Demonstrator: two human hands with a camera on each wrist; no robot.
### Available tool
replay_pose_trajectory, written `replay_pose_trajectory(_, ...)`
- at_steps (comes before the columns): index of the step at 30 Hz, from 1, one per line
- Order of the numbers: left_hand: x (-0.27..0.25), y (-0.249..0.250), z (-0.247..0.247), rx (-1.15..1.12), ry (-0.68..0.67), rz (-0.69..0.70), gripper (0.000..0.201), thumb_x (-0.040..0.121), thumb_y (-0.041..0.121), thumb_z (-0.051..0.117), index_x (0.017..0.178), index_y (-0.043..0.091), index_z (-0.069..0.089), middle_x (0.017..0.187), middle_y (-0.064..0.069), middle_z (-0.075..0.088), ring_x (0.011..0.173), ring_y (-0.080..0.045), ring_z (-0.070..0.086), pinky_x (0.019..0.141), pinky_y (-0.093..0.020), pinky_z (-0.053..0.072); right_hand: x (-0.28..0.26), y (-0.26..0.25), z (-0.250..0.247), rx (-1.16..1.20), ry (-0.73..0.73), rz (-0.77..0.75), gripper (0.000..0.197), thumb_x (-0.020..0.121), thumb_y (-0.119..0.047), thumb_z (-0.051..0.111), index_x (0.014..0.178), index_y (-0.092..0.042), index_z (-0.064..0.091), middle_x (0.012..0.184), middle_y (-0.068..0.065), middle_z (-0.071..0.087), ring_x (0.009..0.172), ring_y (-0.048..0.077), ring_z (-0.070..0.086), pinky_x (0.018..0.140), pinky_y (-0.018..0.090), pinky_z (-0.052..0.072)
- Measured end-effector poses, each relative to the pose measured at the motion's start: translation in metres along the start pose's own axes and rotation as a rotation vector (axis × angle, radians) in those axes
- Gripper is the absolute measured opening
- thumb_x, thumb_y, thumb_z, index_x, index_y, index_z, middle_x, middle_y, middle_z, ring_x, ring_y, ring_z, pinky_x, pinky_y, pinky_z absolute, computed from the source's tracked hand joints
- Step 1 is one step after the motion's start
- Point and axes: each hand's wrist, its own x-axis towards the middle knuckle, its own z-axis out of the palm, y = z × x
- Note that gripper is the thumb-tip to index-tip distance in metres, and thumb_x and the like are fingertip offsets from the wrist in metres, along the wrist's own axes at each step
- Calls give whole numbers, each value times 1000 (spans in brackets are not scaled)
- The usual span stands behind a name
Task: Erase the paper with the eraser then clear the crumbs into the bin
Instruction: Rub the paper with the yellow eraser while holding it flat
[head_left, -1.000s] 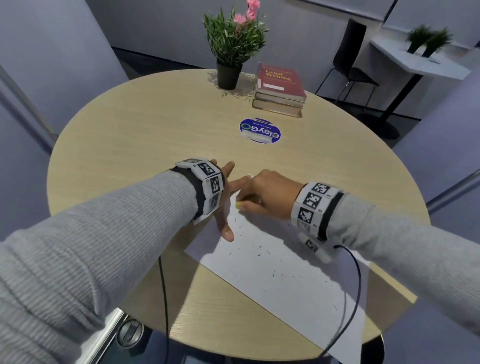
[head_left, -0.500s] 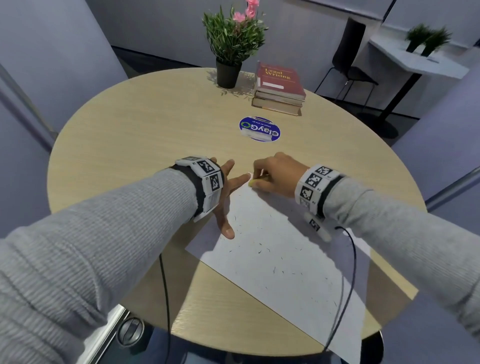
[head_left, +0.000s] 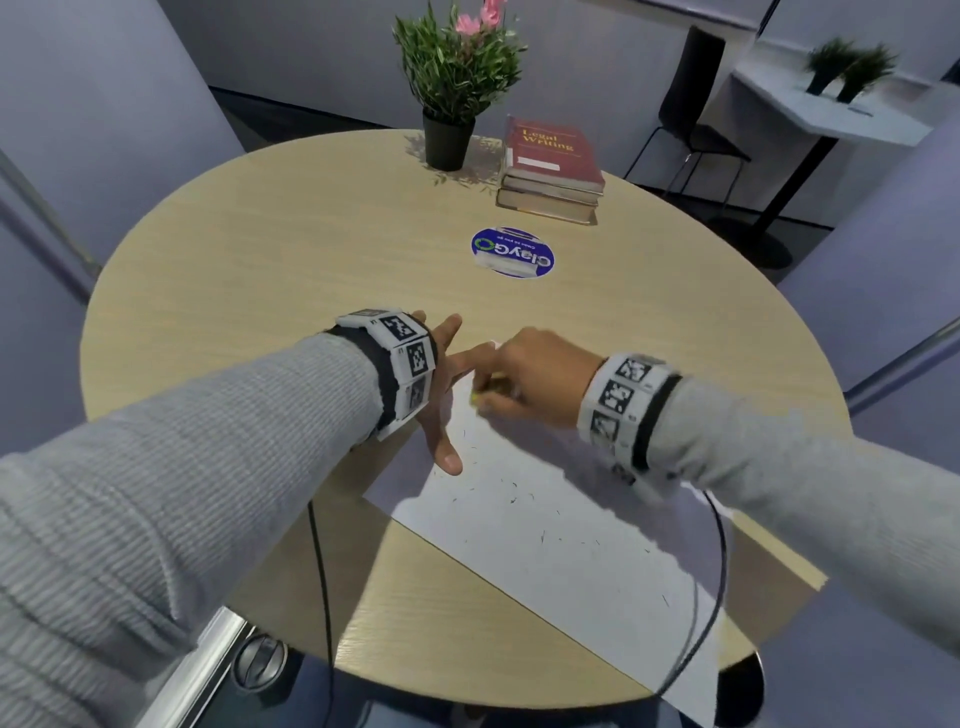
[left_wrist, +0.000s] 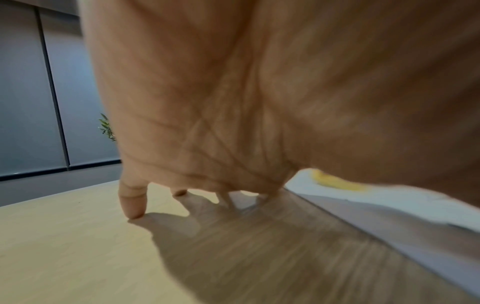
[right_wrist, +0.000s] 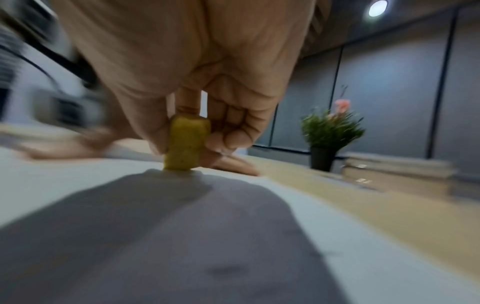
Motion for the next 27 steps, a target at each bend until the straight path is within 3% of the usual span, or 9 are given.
replay_pose_trajectory(2, 1, -1, -2, 27, -45, -19, 155, 20, 94, 57, 142, 46, -26, 156, -8, -26, 140, -50, -2, 108, -68, 14, -12, -24, 7, 17, -86, -107, 17, 86, -30, 60, 94, -19, 68, 80, 0, 71, 71, 22, 63, 68, 32, 51)
replay_pose_trajectory(4, 3, -1, -1, 24, -47, -16, 158, 13, 96, 52, 141, 46, -28, 156, -10, -25, 140, -50, 0, 109, -66, 14, -11, -20, 2, 14, -101, -66, 17, 86, -33, 60, 94, -20, 68, 79, 0, 71, 70, 20, 62, 69, 32, 51)
replay_pose_trajectory(8, 5, -2, 3, 1, 11, 18, 151, 25, 93, 59, 143, 48, -22, 157, -15, -13, 133, -52, 15, 107, -64, 21, -3, 11, -8, -1, 11, 58, 17, 85, -29, 61, 98, -21, 70, 82, -2, 72, 71, 19, 62, 70, 30, 50)
replay_pose_trajectory(9, 5, -2, 3, -19, 3, 14, 150, 26, 92, 62, 144, 48, -20, 157, -14, -15, 135, -52, 11, 108, -64, 20, -5, 4, -4, -9, 4, 30, 16, 85, -29, 61, 95, -21, 70, 82, -1, 72, 73, 21, 64, 70, 31, 50)
replay_pose_trajectory(11, 6, -3, 2, -30, -50, -9, 158, 13, 95, 55, 141, 49, -24, 156, -9, -25, 141, -50, -4, 109, -67, 13, -15, -22, 8, -12, -65, -86, 17, 85, -31, 59, 91, -19, 69, 78, 0, 71, 71, 22, 63, 68, 30, 49)
replay_pose_trajectory(13, 6, -2, 1, 4, -70, -16, 162, 4, 97, 47, 139, 48, -29, 155, -8, -28, 141, -50, -4, 108, -68, 12, -18, -27, 8, 10, -114, -89, 17, 86, -34, 59, 92, -20, 68, 78, -2, 71, 72, 20, 63, 68, 26, 45)
replay_pose_trajectory(17, 4, -2, -1, 16, -29, 20, 157, 14, 95, 49, 142, 46, -26, 157, -13, -19, 133, -50, 17, 107, -63, 22, -5, 7, -9, -7, -21, 59, 15, 85, -31, 62, 94, -22, 70, 78, -4, 71, 71, 20, 64, 70, 31, 51)
replay_pose_trajectory(22, 4, -1, -2, 5, -90, -18, 156, 20, 93, 59, 140, 47, -29, 154, -8, -30, 141, -49, -7, 108, -69, 11, -20, -24, 10, 3, -113, -104, 19, 86, -35, 58, 92, -21, 69, 79, -3, 71, 72, 17, 64, 69, 30, 50)
replay_pose_trajectory(27, 2, -2, -2, 34, -49, 13, 151, 30, 92, 60, 142, 43, -28, 156, -15, -19, 137, -50, 11, 108, -64, 19, -5, 18, -7, 24, -10, 143, 18, 86, -35, 61, 92, -21, 70, 83, 0, 71, 80, 19, 62, 74, 30, 49)
